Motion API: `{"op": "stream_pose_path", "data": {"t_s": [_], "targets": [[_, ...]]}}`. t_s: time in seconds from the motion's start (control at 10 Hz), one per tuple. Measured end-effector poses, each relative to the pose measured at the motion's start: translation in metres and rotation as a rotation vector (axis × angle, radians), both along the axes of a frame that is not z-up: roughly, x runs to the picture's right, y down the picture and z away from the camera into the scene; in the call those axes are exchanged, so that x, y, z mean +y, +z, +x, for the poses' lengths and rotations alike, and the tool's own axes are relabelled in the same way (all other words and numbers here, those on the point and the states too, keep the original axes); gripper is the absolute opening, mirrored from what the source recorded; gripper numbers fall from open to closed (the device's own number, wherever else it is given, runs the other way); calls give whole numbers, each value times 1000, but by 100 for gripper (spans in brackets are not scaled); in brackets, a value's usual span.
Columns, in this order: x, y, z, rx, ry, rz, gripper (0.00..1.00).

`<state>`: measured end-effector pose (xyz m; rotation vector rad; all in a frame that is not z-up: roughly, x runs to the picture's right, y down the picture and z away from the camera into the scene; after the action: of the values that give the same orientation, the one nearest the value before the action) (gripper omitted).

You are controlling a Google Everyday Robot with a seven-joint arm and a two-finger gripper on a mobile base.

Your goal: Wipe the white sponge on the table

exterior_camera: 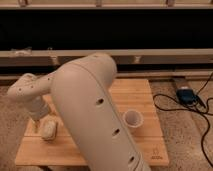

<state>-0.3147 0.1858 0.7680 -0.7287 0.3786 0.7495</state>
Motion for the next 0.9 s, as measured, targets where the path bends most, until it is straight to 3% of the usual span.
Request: {"op": "stream_pose_path", "data": {"t_s": [0.2,0.4,0.9], "targets": [[3,13,1,16,13,-19,80],[13,10,-4,12,0,-29,80],[32,24,-11,18,-35,-25,80]]}}
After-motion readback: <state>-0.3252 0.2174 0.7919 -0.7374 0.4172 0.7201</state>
